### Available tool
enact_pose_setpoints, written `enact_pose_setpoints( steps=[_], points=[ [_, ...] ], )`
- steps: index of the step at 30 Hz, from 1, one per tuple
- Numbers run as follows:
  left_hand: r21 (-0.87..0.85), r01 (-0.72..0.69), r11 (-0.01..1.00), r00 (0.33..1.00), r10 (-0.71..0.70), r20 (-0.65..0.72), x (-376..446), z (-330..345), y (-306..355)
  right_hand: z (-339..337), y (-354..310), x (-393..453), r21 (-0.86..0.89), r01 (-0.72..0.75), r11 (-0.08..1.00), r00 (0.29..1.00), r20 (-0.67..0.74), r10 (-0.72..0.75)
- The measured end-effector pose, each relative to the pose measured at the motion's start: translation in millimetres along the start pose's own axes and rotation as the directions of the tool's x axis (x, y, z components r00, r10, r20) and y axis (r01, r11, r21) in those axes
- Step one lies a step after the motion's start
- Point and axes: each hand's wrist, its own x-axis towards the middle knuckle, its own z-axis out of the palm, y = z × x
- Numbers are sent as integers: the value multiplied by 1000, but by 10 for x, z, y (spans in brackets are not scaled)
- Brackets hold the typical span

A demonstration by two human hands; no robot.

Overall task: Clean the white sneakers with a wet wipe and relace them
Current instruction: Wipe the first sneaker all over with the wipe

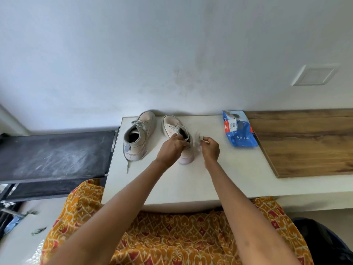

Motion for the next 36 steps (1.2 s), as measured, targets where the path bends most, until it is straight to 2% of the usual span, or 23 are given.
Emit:
enact_pose_setpoints(
  steps=[3, 6, 10, 15, 22, 25, 29, 31, 34, 36],
  points=[
    [0, 11, 1000, 999, -11, 30, 149, 52, 62, 41, 38, 135, -68, 32, 997, 993, 120, -23],
    [28, -42, 999, 998, 41, 43, 200, 66, 51, 67, 34, 201, -95, 71, 993, 973, 225, -48],
    [8, -24, 1000, 1000, 24, 15, 194, 80, 48, 17, 112, 209, -166, 157, 974, 949, 297, -102],
    [-17, 17, 1000, 999, -16, 51, 190, 77, 76, -69, 252, 97, -240, 200, 950, 968, 199, -154],
    [-18, 48, 999, 997, -47, 53, 201, 96, 69, -13, 474, -482, -101, 181, 978, 979, -71, -189],
    [-26, 83, 996, 995, -81, 57, 216, 82, 40, 118, 515, -662, -83, 164, 983, 981, -92, -172],
    [0, 65, 998, 994, -65, 90, 239, 27, 17, 137, 526, -769, -146, 235, 961, 970, -26, -242],
    [14, 20, 1000, 990, -22, 140, 250, -32, -11, 71, 481, -736, -72, 202, 977, 978, -37, -205],
    [9, -60, 998, 979, 57, 196, 278, -108, -147, -54, 357, -539, 67, 105, 992, 978, -188, -91],
    [-1, -28, 1000, 985, 28, 171, 301, -130, -254, -115, 249, -352, 113, 34, 993, 985, -172, -14]
  ],
)
